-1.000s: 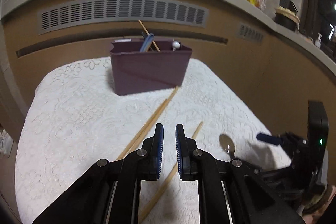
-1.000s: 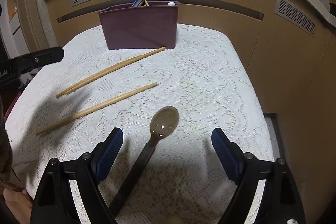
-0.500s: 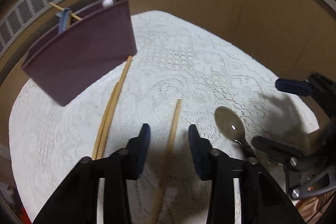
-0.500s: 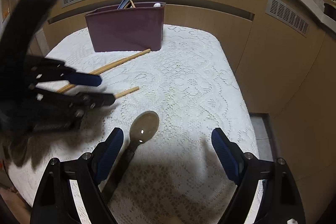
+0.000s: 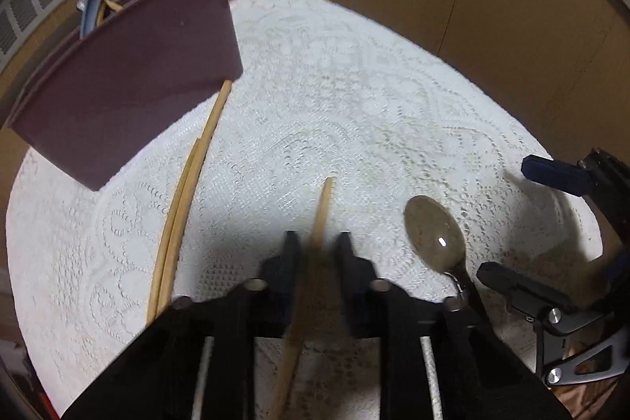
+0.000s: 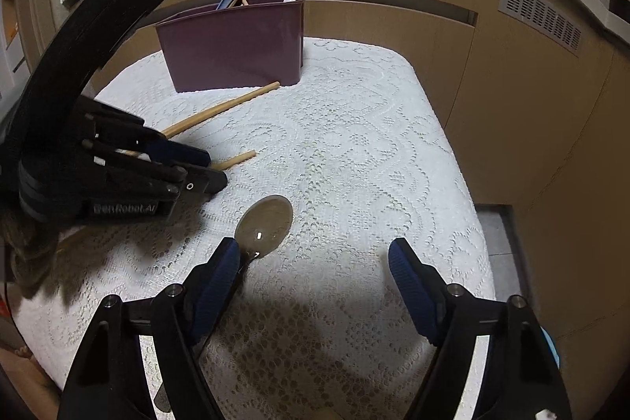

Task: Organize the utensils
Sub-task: 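Close the left tool on the wooden chopstick and lift it, then carry the chopstick and dark spoon toward the purple caddy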

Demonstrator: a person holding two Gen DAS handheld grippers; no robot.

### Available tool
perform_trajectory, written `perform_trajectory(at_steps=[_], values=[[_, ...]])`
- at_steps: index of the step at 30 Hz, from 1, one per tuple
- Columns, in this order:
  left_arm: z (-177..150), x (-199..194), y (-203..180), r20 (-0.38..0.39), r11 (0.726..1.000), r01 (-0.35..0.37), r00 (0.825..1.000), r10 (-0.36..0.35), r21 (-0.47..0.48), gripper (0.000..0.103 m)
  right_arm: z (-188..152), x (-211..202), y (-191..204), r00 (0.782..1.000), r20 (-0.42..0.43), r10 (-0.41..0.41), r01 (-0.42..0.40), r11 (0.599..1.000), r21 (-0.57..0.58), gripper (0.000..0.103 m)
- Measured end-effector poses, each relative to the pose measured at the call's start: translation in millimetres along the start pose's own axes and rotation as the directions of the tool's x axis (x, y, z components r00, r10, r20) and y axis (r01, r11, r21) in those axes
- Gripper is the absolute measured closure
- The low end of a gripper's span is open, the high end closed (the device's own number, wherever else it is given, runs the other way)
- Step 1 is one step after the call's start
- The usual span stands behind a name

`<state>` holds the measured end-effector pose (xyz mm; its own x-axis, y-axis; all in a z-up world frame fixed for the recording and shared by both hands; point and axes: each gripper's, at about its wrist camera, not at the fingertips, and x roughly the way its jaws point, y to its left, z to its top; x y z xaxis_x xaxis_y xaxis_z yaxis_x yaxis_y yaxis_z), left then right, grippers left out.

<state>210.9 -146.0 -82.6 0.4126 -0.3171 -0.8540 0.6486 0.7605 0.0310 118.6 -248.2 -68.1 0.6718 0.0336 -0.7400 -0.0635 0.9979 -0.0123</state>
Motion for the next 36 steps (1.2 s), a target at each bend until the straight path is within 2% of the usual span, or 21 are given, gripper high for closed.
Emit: perform_trajectory(at_steps=[2, 5, 7, 9, 10, 13, 18, 19, 20, 25, 31, 36], values=[[-14.4, -7.5, -0.7, 0.073, 0.998, -0.034, 0.997, 0.038, -0.049, 0.097, 0.7, -1.3, 0.9, 1.0, -0.002, 0.014, -0.014, 1.0, 0.005, 0.027], [-37.1, -32.8, 19.7, 0.185, 0.971, 0.041, 0.983, 0.003, -0.234, 0.097, 2.8, -2.8, 5.3, 0.999, -0.006, 0.035, -0.035, 0.999, -0.007, 0.029], [-54.5, -65.4, 38.4, 0.29, 0.932, 0.093, 0.957, 0.013, -0.349, 0.097, 5.9, 0.6, 9.3, 0.998, -0.024, 0.056, -0.056, 0.998, -0.016, 0.037], [-66.2, -94.4, 51.5, 0.365, 0.908, 0.116, 0.93, 0.044, -0.404, 0.097, 11.5, 10.4, 13.4, 0.995, -0.055, 0.078, -0.079, 0.997, -0.013, 0.044], [-70.7, -106.0, 58.2, 0.391, 0.901, 0.12, 0.919, 0.059, -0.418, 0.097, 14.6, 16.9, 15.0, 0.994, -0.071, 0.081, -0.082, 0.997, -0.007, 0.049], [-86.4, -143.3, 69.1, 0.459, 0.887, 0.124, 0.882, 0.107, -0.444, 0.097, 18.7, 34.3, 18.4, 0.99, -0.113, 0.079, -0.077, 0.997, 0.02, 0.051], [-95.4, -171.8, 72.3, 0.514, 0.888, 0.124, 0.847, 0.138, -0.443, 0.097, 17.6, 43.4, 38.1, 0.992, -0.125, 0.013, -0.018, 0.999, -0.037, 0.053], [-99.1, -176.7, 71.9, 0.52, 0.891, 0.121, 0.842, 0.141, -0.438, 0.097, 17.5, 42.7, 42.4, 0.992, -0.122, 0.007, -0.014, 0.998, -0.058, 0.067], [-97.6, -176.9, 68.3, 0.523, 0.893, 0.119, 0.84, 0.142, -0.434, 0.097, 17.9, 41.5, 44.5, 0.992, -0.126, 0.017, -0.026, 0.997, -0.071, 0.07], [-101.3, -191.9, 60.3, 0.534, 0.9, 0.105, 0.831, 0.154, -0.423, 0.097, 19.8, 20.5, 53.2, 0.996, -0.088, 0.02, -0.031, 0.992, -0.126, 0.071], [-105.4, -209.5, 51.1, 0.537, 0.904, 0.085, 0.826, 0.172, -0.419, 0.097, 29.7, -23.7, 49.3, 0.999, 0.017, 0.043, -0.041, 0.991, -0.128, 0.071], [-107.7, -221.4, 46.5, 0.55, 0.907, 0.078, 0.815, 0.181, -0.414, 0.097, 41.2, -63.6, 53.0, 0.991, 0.109, 0.074, -0.059, 0.989, -0.139, 0.074]])
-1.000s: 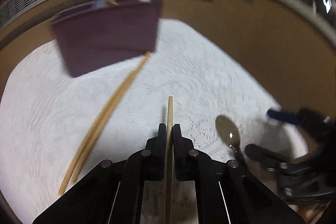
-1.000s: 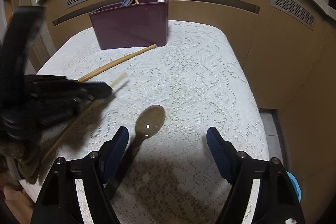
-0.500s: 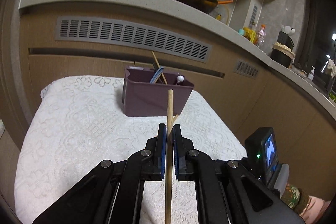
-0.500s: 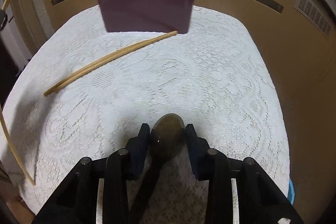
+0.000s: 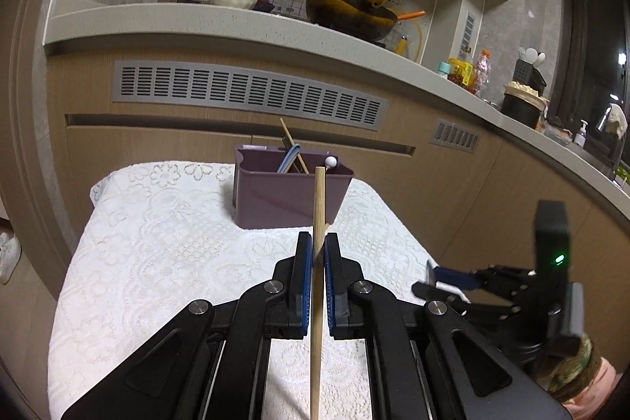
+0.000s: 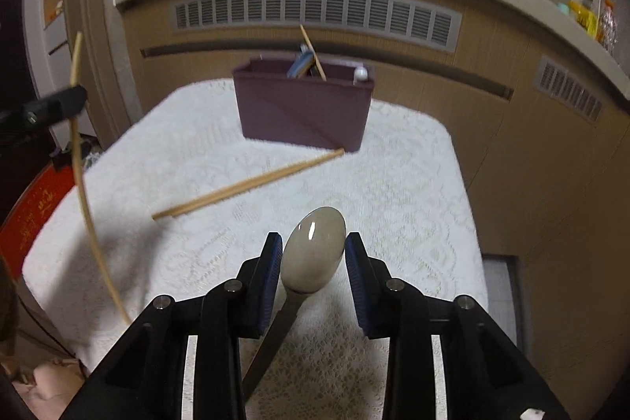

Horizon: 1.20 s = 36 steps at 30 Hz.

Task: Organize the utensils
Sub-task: 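Carry the chopstick and dark spoon toward the purple caddy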

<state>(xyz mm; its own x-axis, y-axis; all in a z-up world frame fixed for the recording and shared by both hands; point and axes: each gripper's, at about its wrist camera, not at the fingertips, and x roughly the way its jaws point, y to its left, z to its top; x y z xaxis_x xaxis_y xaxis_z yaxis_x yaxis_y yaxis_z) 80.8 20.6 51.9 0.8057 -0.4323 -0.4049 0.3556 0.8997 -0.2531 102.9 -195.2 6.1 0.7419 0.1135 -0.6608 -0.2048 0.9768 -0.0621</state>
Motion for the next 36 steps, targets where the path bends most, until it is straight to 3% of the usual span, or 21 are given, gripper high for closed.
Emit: perform_trajectory(at_steps=[9, 12, 19, 23, 27, 29, 31, 32, 36], values=[[22.7, -10.3, -8.1, 0.052, 0.999, -0.012, 0.999, 0.009, 0.053, 0.097, 34.7, -38.2, 3.0, 0.99, 0.141, 0.004, 0.001, 0.999, -0.039, 0.081], [33.3, -10.5, -9.8, 0.068, 0.998, -0.019, 0.998, 0.014, 0.064, 0.097, 44.2, -42.6, 2.0, 0.987, 0.163, 0.006, 0.002, 0.999, -0.047, 0.096], [45.3, -9.0, -11.5, 0.08, 0.997, -0.023, 0.997, 0.017, 0.074, 0.097, 51.2, -44.9, -7.1, 0.983, 0.18, 0.019, -0.012, 0.999, -0.042, 0.096], [41.2, -5.5, -11.1, 0.064, 0.997, -0.025, 0.998, 0.02, 0.077, 0.097, 45.8, -34.9, -23.9, 0.989, 0.139, 0.053, -0.055, 0.998, 0.009, 0.096], [36.8, -3.9, -7.5, 0.053, 0.997, -0.031, 0.998, 0.027, 0.072, 0.097, 30.7, -12.5, -48.8, 0.997, 0.058, 0.041, -0.046, 0.996, 0.08, 0.093], [34.8, -5.2, -4.7, 0.056, 0.997, -0.033, 0.998, 0.03, 0.068, 0.097, 13.7, 6.7, -66.8, 1.0, -0.016, -0.002, 0.004, 0.989, 0.145, 0.086], [32.7, -6.9, -1.9, 0.063, 0.998, -0.028, 0.998, 0.024, 0.063, 0.097, -5.3, 21.6, -81.3, 0.997, -0.073, -0.039, 0.055, 0.973, 0.224, 0.066], [32.1, -6.7, -0.7, 0.065, 0.998, -0.024, 0.998, 0.02, 0.062, 0.097, -17.2, 31.6, -89.0, 0.991, -0.116, -0.061, 0.091, 0.958, 0.273, 0.062], [30.8, -2.1, 1.0, 0.063, 0.998, -0.008, 0.998, 0.004, 0.064, 0.097, -51.0, 70.8, -103.4, 0.962, -0.266, -0.068, 0.18, 0.887, 0.424, 0.06]])
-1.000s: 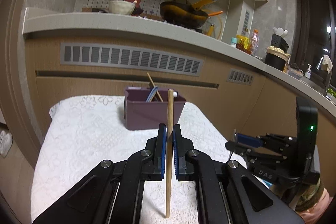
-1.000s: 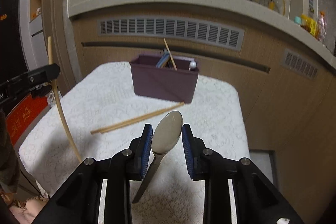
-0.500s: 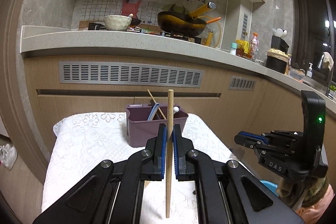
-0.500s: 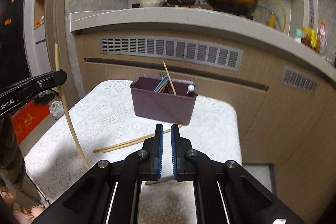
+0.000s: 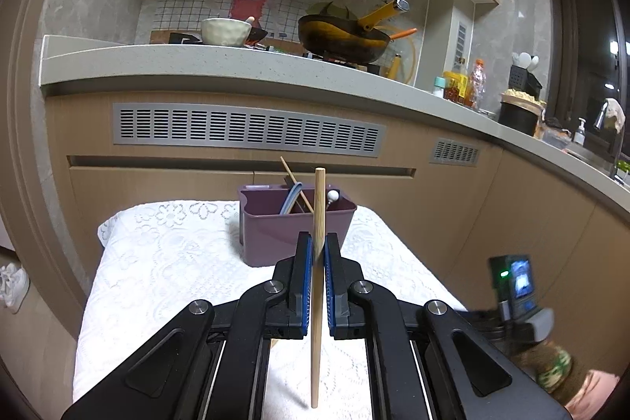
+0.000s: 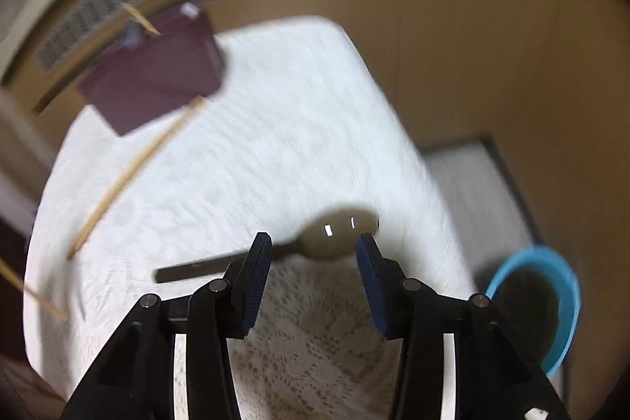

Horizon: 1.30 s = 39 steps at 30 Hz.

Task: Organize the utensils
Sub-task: 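Carry the chopstick and dark spoon toward the purple caddy, then lower the chopstick and spoon into the caddy and open both tools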

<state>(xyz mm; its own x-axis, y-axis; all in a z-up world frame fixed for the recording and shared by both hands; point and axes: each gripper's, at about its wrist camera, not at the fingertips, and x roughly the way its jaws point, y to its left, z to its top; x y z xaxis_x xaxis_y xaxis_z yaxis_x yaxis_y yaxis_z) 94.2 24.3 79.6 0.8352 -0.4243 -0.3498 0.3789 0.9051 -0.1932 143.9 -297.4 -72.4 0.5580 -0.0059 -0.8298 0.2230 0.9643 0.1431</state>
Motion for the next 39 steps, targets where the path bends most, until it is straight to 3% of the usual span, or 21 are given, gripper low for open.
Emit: perform_trajectory(at_steps=[5, 8, 11, 13, 15, 22, 27, 34, 38, 39], values=[[-6.1, 5.2, 7.0, -0.015, 1.0, 0.003, 1.0, -0.003, -0.006, 0.097, 5.1, 15.4, 9.2, 0.996, 0.047, -0.074, 0.074, 0.997, 0.019, 0.053], [-8.5, 8.4, 13.7, -0.021, 1.0, 0.004, 1.0, -0.004, -0.025, 0.097, 10.8, 26.6, 22.0, 0.993, 0.052, -0.103, 0.106, 0.993, -0.048, 0.053], [-11.2, 11.2, 18.2, -0.029, 0.999, -0.001, 1.0, 0.0, -0.037, 0.097, 12.0, 31.6, 39.3, 0.987, 0.099, -0.124, 0.139, 0.978, -0.156, 0.063], [-12.9, 12.5, 20.7, -0.035, 0.999, -0.007, 0.999, 0.005, -0.042, 0.097, 15.8, 31.7, 45.8, 0.991, 0.101, -0.091, 0.112, 0.969, -0.22, 0.087], [-14.3, 12.3, 21.7, -0.039, 0.999, -0.013, 0.999, 0.011, -0.044, 0.097, 21.0, 27.1, 51.2, 0.992, 0.104, -0.07, 0.095, 0.963, -0.251, 0.097], [-16.8, 8.4, 22.7, -0.047, 0.998, -0.023, 0.999, 0.021, -0.055, 0.097, 20.4, -36.6, 71.2, 0.977, 0.167, 0.136, -0.07, 0.933, -0.353, 0.097], [-15.0, 7.1, 19.8, -0.049, 0.998, -0.017, 0.999, 0.014, -0.054, 0.097, 18.0, -68.9, 76.9, 0.96, 0.2, 0.193, -0.104, 0.917, -0.385, 0.097], [9.1, 7.7, 8.6, -0.034, 1.0, -0.003, 0.999, 0.002, -0.019, 0.097, 34.4, -110.9, 87.4, 0.92, 0.275, 0.279, -0.143, 0.892, -0.428, 0.097], [59.2, 6.6, -2.5, 0.048, 0.999, -0.009, 0.999, 0.006, 0.052, 0.097, 78.2, -153.6, 103.9, 0.858, 0.359, 0.368, -0.18, 0.869, -0.462, 0.097], [74.3, 6.4, -4.8, 0.077, 0.997, -0.014, 0.997, 0.008, 0.071, 0.097, 93.7, -166.2, 110.2, 0.833, 0.39, 0.392, -0.182, 0.861, -0.475, 0.097]])
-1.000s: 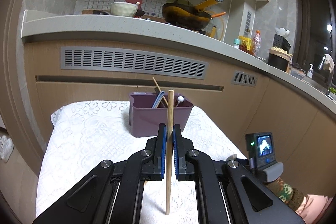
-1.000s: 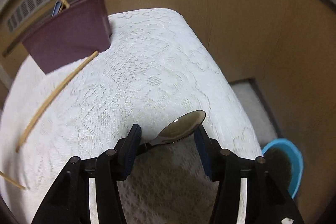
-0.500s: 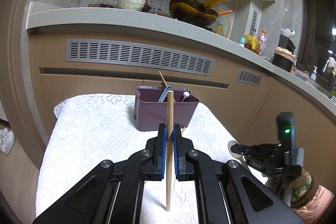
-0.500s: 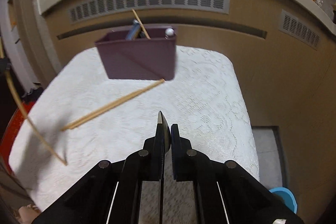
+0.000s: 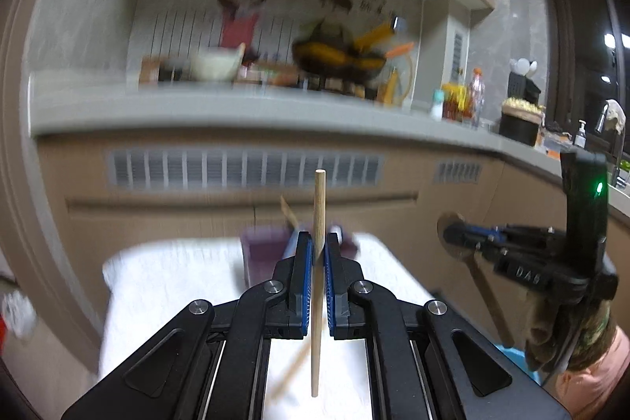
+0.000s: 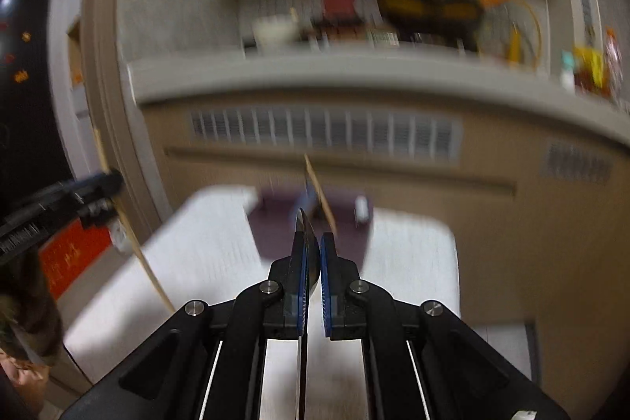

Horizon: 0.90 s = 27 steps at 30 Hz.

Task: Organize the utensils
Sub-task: 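Lower the chopstick and spoon into the caddy and open both tools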

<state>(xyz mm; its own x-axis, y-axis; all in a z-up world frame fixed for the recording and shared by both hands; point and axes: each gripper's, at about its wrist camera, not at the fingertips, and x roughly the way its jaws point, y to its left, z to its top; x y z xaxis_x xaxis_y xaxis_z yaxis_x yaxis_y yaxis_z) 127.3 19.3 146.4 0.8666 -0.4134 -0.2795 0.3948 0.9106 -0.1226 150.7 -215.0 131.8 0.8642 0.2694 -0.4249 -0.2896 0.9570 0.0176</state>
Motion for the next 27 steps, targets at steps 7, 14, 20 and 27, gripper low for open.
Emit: perform_trajectory(at_steps=[7, 14, 20, 27], values=[[78.5, 23.3, 6.1, 0.156, 0.999, 0.011, 0.988, -0.019, 0.052, 0.097, 94.6, 27.3, 2.3, 0.971, 0.24, 0.0, 0.015, 0.998, -0.06, 0.097], [101.4, 101.3, 23.5, 0.159, 0.998, -0.032, 0.987, 0.022, 0.06, 0.097, 115.3, 111.1, -4.9, 0.962, 0.273, -0.011, 0.028, 0.998, -0.059, 0.097], [91.3, 170.9, 50.0, 0.089, 1.0, 0.015, 0.996, -0.015, -0.003, 0.097, 105.3, 175.7, -13.1, 0.971, 0.238, 0.004, 0.008, 0.999, -0.049, 0.097], [51.0, 222.4, 70.9, 0.003, 0.999, 0.028, 1.0, -0.027, -0.031, 0.097, 74.3, 239.0, -21.8, 0.987, 0.161, -0.009, 0.018, 0.998, -0.057, 0.097]])
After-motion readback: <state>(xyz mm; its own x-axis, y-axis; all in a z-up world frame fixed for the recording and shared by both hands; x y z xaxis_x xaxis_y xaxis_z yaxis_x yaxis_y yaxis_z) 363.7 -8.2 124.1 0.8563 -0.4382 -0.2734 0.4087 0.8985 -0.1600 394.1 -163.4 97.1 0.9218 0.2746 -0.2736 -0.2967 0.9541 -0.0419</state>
